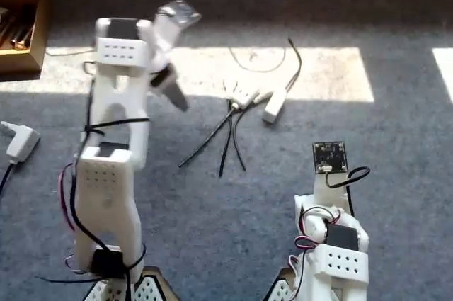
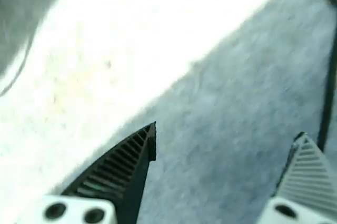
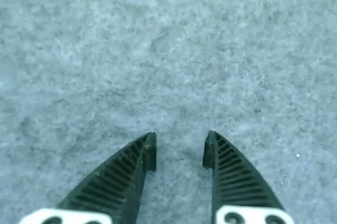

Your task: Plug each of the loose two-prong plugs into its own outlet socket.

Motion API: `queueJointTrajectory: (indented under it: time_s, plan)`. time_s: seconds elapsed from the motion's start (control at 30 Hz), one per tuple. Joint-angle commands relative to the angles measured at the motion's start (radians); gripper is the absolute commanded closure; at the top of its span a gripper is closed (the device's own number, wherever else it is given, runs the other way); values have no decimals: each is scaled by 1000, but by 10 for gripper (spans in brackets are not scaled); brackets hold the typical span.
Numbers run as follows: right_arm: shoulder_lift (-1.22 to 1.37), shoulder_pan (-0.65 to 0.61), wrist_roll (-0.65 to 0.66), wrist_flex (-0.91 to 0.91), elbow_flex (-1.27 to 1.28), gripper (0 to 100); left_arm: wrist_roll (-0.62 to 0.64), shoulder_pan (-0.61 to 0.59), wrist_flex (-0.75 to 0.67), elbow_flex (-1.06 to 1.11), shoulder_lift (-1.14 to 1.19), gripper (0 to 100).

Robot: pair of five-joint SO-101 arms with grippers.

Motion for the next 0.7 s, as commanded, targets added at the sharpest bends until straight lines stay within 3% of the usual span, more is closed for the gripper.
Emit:
queueJointTrajectory:
  time_s: [0.0,0.07,0.17,0.67]
  plan:
    - [-12,-7,-6,-16,-4,839,130,156,-204,-28,-47,617]
    - [-12,-7,-6,-16,-2,839,204,197,-290,-35,2,616]
    - [-12,-7,-6,-16,-2,839,218,237,-365,-36,77,580]
    - [-12,-12,-6,-16,-2,839,216,229,-468,-38,274,579]
